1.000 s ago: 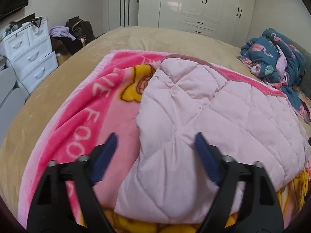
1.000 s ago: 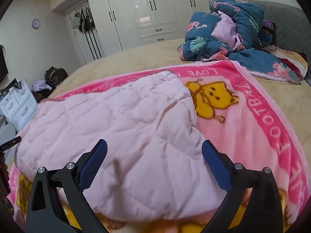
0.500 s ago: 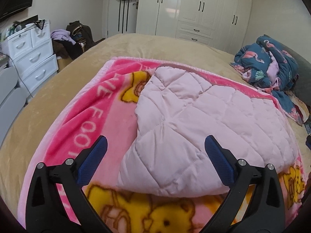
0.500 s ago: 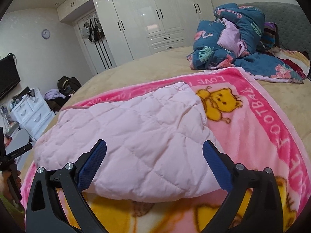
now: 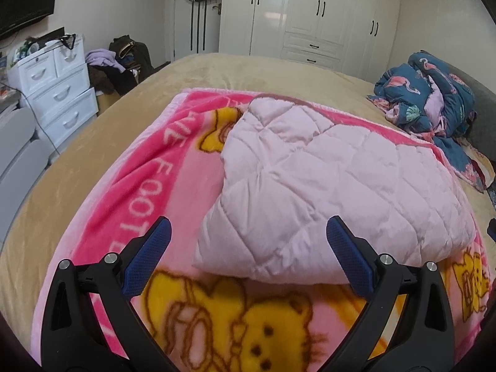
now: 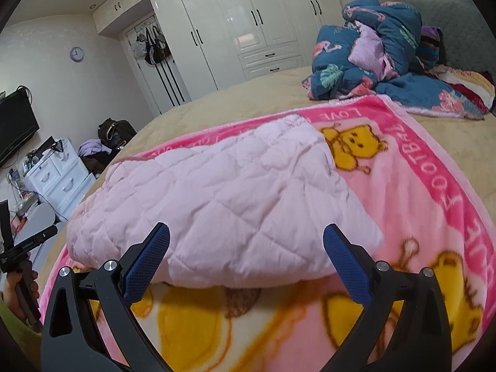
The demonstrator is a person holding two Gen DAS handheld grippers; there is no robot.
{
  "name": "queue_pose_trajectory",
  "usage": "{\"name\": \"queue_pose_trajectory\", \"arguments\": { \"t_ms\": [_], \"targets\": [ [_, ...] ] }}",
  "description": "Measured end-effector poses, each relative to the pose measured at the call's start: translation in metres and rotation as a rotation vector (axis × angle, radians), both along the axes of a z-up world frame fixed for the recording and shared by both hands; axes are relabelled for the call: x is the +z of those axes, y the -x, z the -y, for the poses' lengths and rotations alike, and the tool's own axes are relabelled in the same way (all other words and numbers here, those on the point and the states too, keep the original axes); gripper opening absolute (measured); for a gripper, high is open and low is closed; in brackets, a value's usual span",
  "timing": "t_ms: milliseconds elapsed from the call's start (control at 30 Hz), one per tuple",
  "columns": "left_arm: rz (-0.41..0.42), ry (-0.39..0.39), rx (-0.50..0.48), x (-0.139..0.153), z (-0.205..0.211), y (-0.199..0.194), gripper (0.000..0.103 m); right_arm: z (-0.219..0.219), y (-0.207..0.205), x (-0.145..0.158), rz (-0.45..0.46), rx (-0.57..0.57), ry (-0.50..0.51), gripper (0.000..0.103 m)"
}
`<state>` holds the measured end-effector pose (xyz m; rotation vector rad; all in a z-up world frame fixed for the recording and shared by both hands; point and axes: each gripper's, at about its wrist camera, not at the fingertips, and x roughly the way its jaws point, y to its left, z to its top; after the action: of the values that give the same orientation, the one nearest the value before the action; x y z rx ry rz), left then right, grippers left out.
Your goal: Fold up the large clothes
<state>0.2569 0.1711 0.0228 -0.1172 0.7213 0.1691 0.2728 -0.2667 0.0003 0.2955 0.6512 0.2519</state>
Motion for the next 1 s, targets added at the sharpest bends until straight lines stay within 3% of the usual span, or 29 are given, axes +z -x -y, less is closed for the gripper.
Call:
{"name": "queue_pose_trajectory", "arguments": {
  "t_ms": [233,433,700,900,1000],
  "targets": [
    [-0.053,0.034,0.013,-0.017,-0.002,0.007,0.094,0.011,0.005,-0.032,-0.087,-0.037,-0.049,0.099],
    [-0.091,0.152,0.036,-0.035,-0.012,0.009,0.094,0.025,0.005,-0.062,-0.175,-0.091,-0.154,0.099],
    [-0.117,0.493,0.064,-0.066,-0.031,0.008,0.094,0.036,-0.009,-0.089,-0.255,-0.125,-0.35,0.099],
    [-0.109,0.66,0.074,-0.081,-0.033,-0.002,0.094,0.036,-0.033,-0.102,-0.304,-0.15,-0.515,0.099],
    [-0.111,0.713,0.087,-0.088,-0.032,-0.009,0.094,0.036,-0.049,-0.104,-0.306,-0.169,-0.536,0.099]
  ]
}}
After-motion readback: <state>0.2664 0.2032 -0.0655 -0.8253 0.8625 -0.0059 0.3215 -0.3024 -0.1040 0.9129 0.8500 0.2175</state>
